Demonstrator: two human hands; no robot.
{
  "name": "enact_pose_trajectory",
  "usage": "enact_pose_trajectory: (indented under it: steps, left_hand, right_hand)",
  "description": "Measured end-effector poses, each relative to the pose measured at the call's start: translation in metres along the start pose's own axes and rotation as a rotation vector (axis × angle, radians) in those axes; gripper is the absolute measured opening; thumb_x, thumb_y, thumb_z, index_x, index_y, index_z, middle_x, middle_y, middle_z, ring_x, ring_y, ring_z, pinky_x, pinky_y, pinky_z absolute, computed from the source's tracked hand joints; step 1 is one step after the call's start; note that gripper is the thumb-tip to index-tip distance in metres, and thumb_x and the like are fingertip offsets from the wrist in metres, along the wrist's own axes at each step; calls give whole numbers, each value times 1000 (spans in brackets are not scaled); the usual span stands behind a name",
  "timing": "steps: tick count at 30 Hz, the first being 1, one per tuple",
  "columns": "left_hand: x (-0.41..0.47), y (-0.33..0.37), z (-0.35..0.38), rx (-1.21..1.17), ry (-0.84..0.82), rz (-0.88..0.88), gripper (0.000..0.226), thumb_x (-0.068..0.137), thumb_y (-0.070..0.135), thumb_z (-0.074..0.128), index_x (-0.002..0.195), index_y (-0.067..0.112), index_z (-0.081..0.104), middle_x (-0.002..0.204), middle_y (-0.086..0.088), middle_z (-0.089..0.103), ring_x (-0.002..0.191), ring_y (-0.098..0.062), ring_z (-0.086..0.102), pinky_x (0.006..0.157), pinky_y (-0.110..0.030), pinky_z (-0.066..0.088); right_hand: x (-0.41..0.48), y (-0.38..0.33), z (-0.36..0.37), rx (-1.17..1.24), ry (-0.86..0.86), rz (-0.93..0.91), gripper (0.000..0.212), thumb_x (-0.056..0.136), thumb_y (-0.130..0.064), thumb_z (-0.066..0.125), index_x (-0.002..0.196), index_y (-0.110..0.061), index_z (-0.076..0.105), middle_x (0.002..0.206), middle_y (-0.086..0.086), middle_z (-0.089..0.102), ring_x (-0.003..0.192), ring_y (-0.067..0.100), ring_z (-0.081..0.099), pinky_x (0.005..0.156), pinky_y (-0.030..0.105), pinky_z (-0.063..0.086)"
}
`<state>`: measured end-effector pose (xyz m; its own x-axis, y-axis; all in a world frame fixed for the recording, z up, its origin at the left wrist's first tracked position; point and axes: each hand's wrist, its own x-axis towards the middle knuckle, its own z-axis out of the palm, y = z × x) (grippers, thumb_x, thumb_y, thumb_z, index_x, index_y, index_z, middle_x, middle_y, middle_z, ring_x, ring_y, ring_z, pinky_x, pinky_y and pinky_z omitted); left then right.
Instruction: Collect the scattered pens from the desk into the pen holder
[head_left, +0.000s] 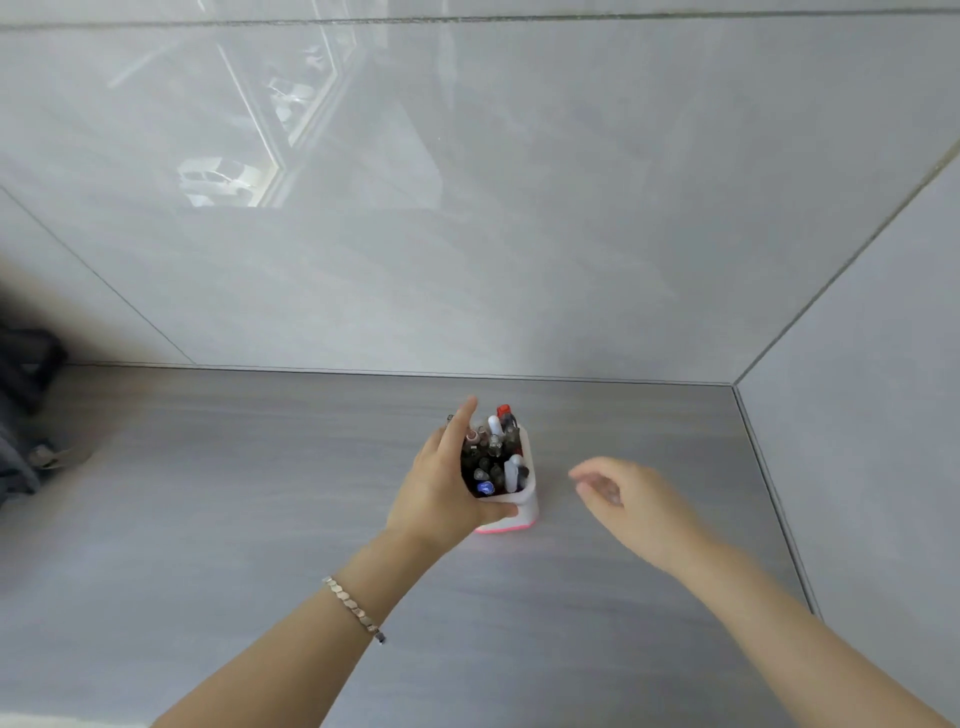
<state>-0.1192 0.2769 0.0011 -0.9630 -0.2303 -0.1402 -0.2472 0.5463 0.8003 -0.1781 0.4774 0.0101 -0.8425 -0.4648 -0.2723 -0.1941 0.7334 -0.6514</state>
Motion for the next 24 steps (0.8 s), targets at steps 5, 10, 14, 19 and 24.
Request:
enact_pose_trajectory:
  steps: [5, 10, 14, 19, 24]
  left_hand:
    - [16, -46, -91, 39, 81, -34, 113, 51, 23, 86, 138, 39, 16, 125, 6, 45, 120, -16, 45, 93, -27, 37]
    - [47, -105, -185, 196, 87, -84, 116, 47, 22, 86, 137, 39, 16, 134, -5, 46, 122, -23, 46, 102, -40, 40]
    - [68, -148, -244, 216, 75, -103, 116, 46, 20, 86, 136, 38, 16, 131, -10, 48, 119, -26, 47, 102, -42, 40]
    - [83, -181, -278, 143, 3, -56, 113, 50, 9, 86, 138, 30, 19, 129, -7, 49, 112, -22, 49, 91, -31, 39]
    - [87, -185, -286, 197, -45, -23, 118, 44, 23, 84, 140, 31, 14, 142, -10, 32, 129, -28, 37, 103, -38, 37]
  right_hand:
    - [31, -47, 24, -122, -191, -8, 23, 92, -21, 49, 111, -18, 61, 110, -1, 67, 103, 15, 60, 91, 27, 45]
    - [56, -90, 54, -164, -176, 16, 24, 93, -23, 47, 112, -18, 60, 116, 0, 65, 100, 15, 58, 85, 23, 41]
    - [67, -123, 80, -191, -161, 60, 25, 93, -23, 46, 114, -18, 59, 118, 0, 64, 103, 15, 57, 85, 22, 41]
    - [68, -147, 107, -179, -166, 123, 24, 93, -23, 46, 112, -19, 60, 117, 0, 65, 106, 16, 59, 87, 23, 42]
    - [67, -164, 118, -217, -157, 150, 24, 92, -22, 47, 112, -17, 60, 119, 1, 65, 110, 17, 58, 92, 26, 43]
